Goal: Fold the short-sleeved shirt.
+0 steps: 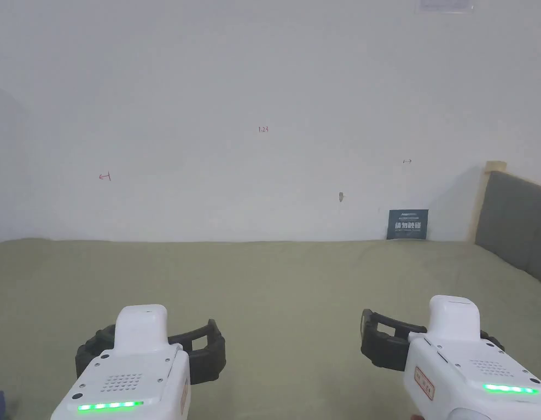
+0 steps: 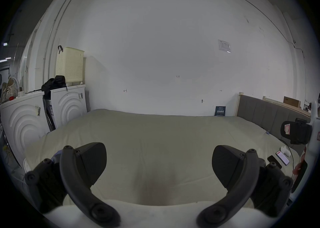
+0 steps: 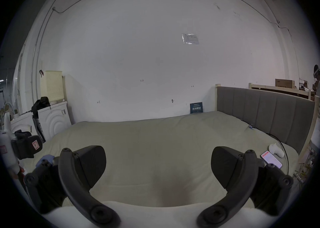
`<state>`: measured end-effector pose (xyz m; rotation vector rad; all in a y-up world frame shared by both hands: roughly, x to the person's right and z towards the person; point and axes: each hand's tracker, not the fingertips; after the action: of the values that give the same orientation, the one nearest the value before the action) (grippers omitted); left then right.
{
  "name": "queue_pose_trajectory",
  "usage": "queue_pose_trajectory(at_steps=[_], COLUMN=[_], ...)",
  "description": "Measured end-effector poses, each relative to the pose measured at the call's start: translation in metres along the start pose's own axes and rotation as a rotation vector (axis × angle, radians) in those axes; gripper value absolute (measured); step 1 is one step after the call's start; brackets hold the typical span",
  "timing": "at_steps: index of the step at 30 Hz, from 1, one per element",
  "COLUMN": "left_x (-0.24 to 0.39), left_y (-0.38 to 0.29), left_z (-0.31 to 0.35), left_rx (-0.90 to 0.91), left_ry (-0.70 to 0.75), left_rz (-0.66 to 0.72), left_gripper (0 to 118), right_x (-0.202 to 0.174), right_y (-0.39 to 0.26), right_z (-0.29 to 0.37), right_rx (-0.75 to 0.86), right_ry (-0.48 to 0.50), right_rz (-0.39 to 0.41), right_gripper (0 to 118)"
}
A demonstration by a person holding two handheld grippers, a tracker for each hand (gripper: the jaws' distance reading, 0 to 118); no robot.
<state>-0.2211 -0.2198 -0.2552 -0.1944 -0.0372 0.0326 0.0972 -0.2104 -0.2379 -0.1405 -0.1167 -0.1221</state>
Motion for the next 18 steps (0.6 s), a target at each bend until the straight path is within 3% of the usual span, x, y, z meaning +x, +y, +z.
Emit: queue_pose_trajectory(at_steps=[6,10,13,18], left_x=[0.000,0.001,0.003,0.005], left_y=[0.000,-0.002,-0.002,0.000], left_z=[-0.001,-0.003,-0.004,-0.006], left_rx=[-0.015,-0.035,-0.037,-0.030], left_ry=[-0.006,-0.022,-0.029,-0.033], left_rz=[0.011,0.026,0.029,0.019], left_gripper=[118,118,118,118], right_x=[0.001,-0.008,-0.015,-0.020], right_y=[0.000,-0.001,-0.003,-0.006], right_z=[0.000,-0.010,-0.015,-0.012], right_rx=[-0.021,-0.109,-0.166,-0.156], right_ry=[0.015,-0.060,-0.060,-0.008], right_rz=[0.007,0.080,0.147,0.131], right_gripper=[118,118,118,118])
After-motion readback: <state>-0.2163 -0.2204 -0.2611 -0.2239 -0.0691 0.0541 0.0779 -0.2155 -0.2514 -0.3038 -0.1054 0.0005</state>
